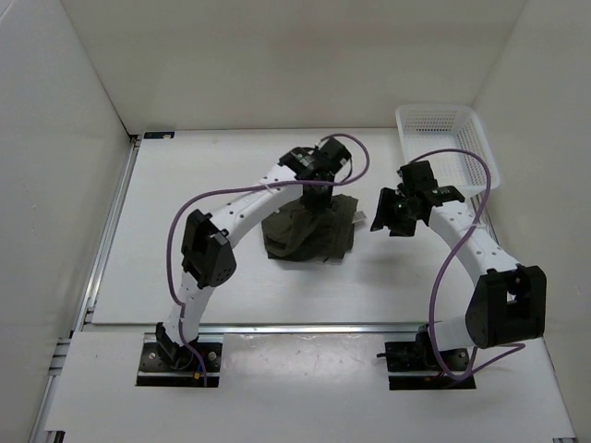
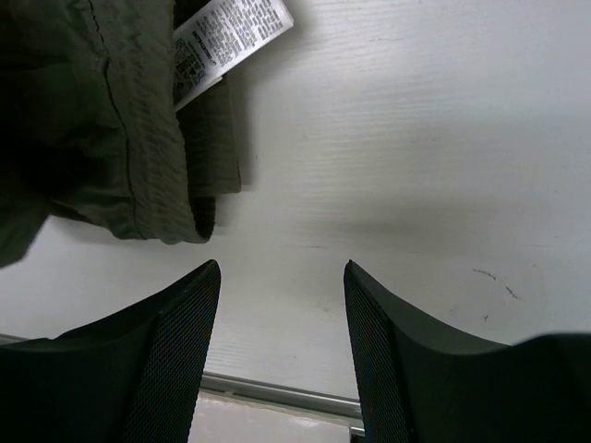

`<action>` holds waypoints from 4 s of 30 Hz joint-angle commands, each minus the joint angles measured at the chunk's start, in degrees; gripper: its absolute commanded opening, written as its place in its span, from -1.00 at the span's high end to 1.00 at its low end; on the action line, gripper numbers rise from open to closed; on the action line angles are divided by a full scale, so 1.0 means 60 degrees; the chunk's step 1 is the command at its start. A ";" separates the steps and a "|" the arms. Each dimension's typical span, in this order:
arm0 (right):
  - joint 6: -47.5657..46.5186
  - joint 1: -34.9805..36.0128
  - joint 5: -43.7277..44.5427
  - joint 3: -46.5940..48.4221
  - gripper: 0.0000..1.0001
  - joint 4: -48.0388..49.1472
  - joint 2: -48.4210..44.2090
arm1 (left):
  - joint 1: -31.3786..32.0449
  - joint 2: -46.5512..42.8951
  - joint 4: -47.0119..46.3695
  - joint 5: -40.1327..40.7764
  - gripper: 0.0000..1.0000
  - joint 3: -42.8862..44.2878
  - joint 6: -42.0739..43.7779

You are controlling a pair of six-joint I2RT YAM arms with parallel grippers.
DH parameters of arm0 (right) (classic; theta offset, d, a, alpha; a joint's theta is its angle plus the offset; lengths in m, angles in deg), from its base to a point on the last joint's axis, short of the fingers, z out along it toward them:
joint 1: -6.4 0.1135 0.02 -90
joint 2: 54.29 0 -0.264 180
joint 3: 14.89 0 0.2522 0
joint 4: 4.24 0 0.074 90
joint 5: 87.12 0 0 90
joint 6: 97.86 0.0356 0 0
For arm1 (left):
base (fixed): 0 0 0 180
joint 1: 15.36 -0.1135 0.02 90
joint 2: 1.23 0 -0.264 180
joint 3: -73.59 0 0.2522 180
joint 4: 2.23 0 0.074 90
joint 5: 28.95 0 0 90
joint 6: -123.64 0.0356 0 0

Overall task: Fold and stack the shorts
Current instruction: Fold the shorts

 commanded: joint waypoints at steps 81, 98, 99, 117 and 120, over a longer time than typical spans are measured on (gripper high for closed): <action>0.1084 0.0927 0.1285 0.0546 0.96 0.1135 0.0308 | -0.2095 -0.3430 -0.2863 -0.2848 0.79 -0.6260 -0.0589; 0.2004 0.1502 0.0945 0.4415 1.00 0.1924 0.6270 | -0.3341 0.0116 -0.3143 -0.2657 0.79 -0.2908 -0.0180; 0.2007 0.1500 0.1033 0.4415 1.00 0.1926 0.6432 | -0.3457 0.0363 -0.3143 -0.2774 0.79 -0.2573 -0.0093; 0.1479 0.2115 0.1122 0.2004 0.94 0.1560 0.2699 | -0.2902 -0.1363 -0.3214 -0.3288 0.79 -0.4779 0.0231; 0.1566 0.2422 0.1034 0.0948 0.94 0.2011 0.2829 | -0.2815 -0.0881 -0.3523 -0.3288 0.79 -0.5147 0.0230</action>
